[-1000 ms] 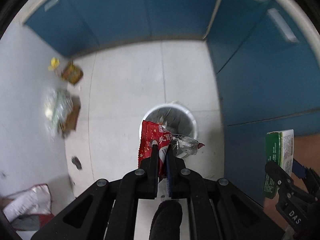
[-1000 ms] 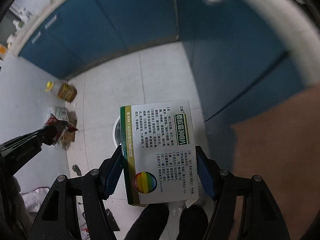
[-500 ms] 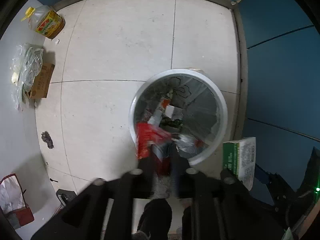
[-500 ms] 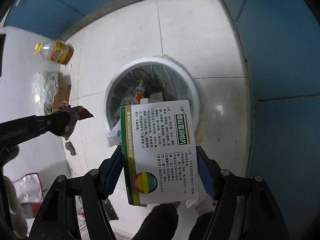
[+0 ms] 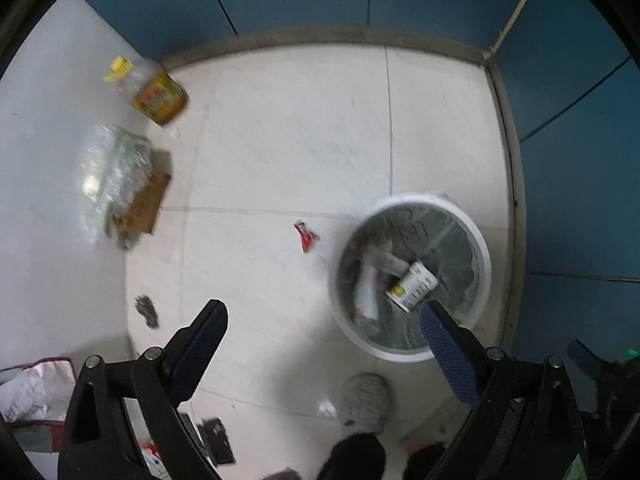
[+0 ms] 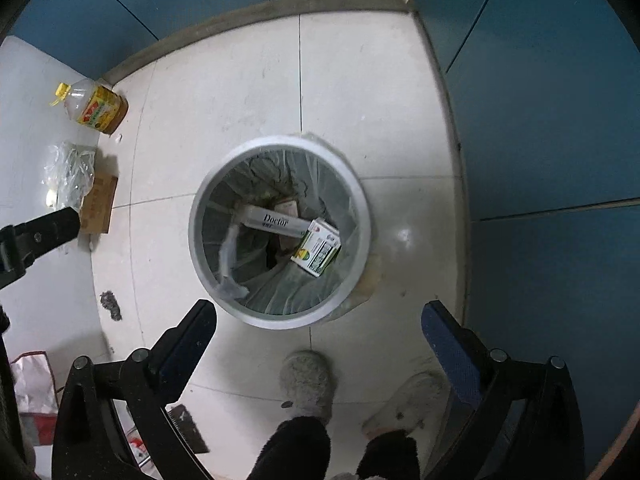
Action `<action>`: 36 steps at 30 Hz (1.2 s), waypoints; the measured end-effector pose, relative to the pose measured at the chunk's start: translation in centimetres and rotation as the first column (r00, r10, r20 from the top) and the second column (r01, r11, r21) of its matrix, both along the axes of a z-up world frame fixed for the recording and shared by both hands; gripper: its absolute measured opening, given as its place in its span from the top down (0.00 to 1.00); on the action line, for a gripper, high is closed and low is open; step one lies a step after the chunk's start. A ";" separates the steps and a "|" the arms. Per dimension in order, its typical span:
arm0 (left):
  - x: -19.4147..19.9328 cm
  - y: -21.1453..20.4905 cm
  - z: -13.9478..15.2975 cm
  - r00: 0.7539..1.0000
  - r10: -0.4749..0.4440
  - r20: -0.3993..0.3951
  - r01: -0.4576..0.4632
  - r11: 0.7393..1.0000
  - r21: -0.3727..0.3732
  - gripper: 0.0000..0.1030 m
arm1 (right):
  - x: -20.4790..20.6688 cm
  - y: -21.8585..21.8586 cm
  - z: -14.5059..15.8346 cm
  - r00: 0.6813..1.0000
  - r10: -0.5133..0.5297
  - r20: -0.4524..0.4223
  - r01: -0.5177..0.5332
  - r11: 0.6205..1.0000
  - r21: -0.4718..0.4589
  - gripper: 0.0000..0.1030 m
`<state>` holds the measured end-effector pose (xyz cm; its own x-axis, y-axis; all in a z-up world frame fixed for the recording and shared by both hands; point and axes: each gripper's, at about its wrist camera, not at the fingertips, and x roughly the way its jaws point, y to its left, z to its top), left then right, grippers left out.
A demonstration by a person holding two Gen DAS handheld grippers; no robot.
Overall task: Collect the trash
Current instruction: 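Carry wrapper and medicine box over the bin and open both tools, then raise both tools from the bin back toward the counter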
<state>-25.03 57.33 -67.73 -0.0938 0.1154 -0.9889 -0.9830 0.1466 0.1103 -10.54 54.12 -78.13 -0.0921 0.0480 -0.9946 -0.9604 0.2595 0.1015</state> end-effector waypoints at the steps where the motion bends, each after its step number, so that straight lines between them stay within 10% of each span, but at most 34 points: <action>1: -0.2 -0.2 0.7 1.000 0.002 -0.002 -0.002 1.000 0.016 0.05 | 0.0 -0.1 0.7 1.000 -0.002 0.006 0.002 1.000 0.006 0.00; 13: -2.2 -4.2 10.6 0.999 0.045 0.019 -0.046 0.995 0.091 0.05 | 0.4 -4.2 13.0 0.998 -0.054 0.031 0.051 0.994 0.099 0.00; 24: -3.3 -11.7 28.5 0.999 -0.017 0.030 0.010 0.980 0.197 0.05 | 3.2 -12.3 32.3 0.989 -0.128 -0.068 0.141 0.963 0.229 0.00; 30: 3.6 -14.6 38.8 0.980 -0.195 0.042 0.173 0.937 0.302 0.05 | 8.0 -17.8 43.7 0.964 -0.224 -0.143 0.261 0.901 0.346 0.00; 36: 15.7 -17.7 45.2 0.911 -0.406 0.072 0.353 0.858 0.374 0.05 | 17.3 -26.1 51.5 0.886 -0.428 -0.178 0.462 0.781 0.420 0.00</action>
